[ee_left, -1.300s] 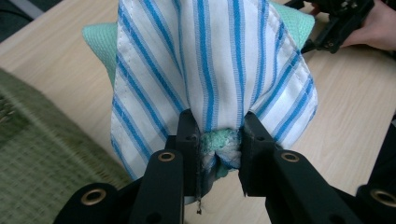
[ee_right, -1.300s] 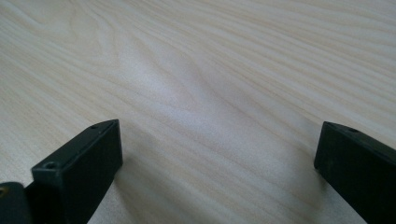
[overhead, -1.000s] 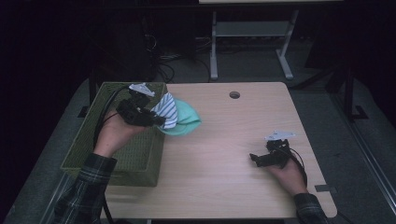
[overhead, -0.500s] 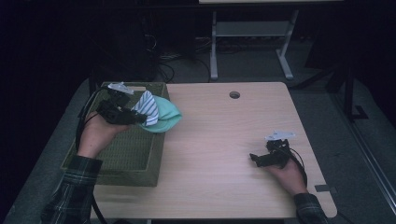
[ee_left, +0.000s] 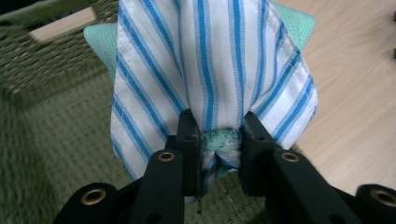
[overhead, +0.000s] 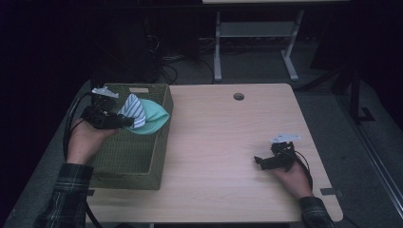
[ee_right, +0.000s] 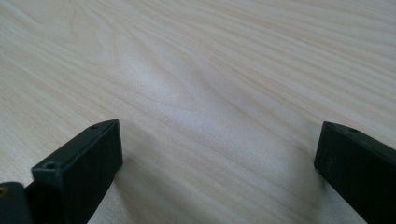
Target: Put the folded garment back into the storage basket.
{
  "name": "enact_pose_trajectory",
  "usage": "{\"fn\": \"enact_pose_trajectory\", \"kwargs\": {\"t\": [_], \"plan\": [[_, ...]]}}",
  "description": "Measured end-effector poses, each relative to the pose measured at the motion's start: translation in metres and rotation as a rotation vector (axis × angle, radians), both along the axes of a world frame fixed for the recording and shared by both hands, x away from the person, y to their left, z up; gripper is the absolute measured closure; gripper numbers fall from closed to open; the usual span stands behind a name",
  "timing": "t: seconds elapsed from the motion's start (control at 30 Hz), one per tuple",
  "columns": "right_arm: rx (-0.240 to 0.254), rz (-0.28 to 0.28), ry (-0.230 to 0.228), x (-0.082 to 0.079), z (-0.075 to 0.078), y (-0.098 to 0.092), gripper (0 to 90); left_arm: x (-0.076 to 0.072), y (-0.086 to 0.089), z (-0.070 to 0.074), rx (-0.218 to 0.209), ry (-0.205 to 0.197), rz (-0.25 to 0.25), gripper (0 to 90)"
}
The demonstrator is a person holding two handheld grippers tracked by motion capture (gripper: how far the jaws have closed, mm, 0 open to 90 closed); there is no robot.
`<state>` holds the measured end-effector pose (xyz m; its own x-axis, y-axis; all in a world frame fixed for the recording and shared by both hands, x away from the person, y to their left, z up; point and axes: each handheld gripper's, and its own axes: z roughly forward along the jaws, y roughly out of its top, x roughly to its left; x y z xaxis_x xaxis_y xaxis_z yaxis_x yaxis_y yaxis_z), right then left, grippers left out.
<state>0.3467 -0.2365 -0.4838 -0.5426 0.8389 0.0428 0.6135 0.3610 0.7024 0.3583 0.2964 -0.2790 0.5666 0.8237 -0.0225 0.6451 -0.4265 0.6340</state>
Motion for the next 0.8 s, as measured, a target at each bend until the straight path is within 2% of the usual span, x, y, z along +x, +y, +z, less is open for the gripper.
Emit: {"fn": "enact_pose_trajectory", "kwargs": {"t": [0.4, 0.8], "plan": [[-0.001, 0.0, -0.001, 0.0, 0.0, 0.0, 0.5, -0.001, 0.031, -0.026, 0.0, 0.031, 0.097, 72.7], [0.0, 0.001, 0.0, 0.0, 0.0, 0.0, 0.5, 0.003, 0.04, -0.061, 0.014, 0.068, 0.141, 72.6]]}}
